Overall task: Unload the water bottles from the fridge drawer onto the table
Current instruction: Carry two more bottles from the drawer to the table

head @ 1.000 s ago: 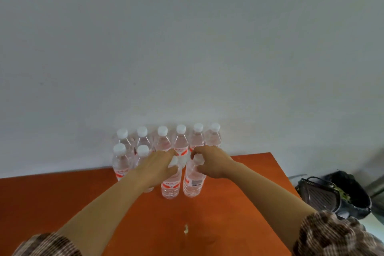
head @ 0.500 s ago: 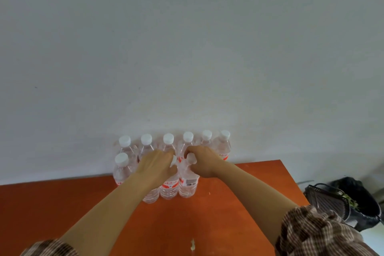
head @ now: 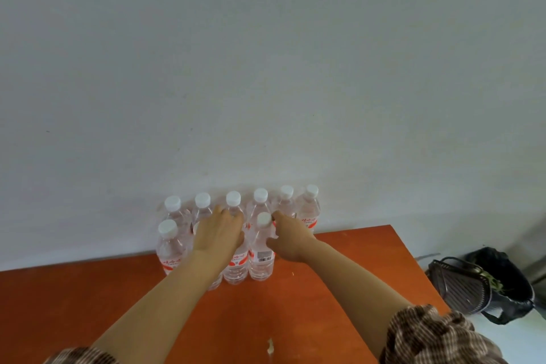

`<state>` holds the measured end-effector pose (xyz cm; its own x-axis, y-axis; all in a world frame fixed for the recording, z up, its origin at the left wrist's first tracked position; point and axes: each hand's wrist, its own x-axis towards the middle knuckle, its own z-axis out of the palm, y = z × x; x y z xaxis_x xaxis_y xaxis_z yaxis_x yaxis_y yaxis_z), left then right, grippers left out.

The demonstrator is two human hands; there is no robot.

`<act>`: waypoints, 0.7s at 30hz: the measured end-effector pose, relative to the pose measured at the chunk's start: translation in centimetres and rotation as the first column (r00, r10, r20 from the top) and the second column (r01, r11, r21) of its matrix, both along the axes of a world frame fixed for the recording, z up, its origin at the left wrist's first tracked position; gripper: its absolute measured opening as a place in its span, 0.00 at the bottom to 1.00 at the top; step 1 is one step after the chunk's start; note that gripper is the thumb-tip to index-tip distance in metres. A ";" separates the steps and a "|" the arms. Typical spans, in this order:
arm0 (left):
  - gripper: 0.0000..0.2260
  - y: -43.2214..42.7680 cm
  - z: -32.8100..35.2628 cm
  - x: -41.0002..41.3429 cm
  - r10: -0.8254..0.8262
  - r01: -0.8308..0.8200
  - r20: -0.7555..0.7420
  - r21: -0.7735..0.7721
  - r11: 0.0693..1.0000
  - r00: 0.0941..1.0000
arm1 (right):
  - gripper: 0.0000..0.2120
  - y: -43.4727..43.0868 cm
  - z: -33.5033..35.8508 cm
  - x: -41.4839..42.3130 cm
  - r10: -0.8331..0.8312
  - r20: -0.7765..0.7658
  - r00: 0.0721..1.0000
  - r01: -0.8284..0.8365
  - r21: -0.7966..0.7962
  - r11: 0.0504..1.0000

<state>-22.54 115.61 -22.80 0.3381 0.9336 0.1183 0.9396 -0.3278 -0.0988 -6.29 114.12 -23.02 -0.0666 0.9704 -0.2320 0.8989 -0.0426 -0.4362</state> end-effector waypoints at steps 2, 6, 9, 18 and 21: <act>0.16 -0.4 0.5 0.2 0.009 -0.010 0.012 0.016 1.000 1.000 | 0.24 -0.8 0.2 0.5 -0.029 -0.061 0.998 0.030 0.013 0.999; 0.16 -1.5 1.3 1.7 -0.025 0.024 0.012 0.061 0.998 1.000 | 0.24 -3.5 0.9 2.0 -0.066 -0.077 0.995 0.073 0.096 0.993; 0.20 -3.0 1.8 4.4 -0.109 0.107 0.068 0.035 0.994 0.992 | 0.22 -6.7 1.4 4.2 -0.137 -0.019 0.990 0.139 0.192 0.972; 0.20 -14.7 0.2 19.0 -0.292 0.321 0.200 -0.136 0.937 0.935 | 0.24 -24.2 0.2 16.4 -0.488 0.090 0.868 0.450 0.268 0.852; 0.19 -20.8 0.4 24.6 -0.390 0.417 0.191 -0.129 0.900 0.901 | 0.26 -31.8 0.4 20.9 -0.590 0.133 0.796 0.549 0.251 0.797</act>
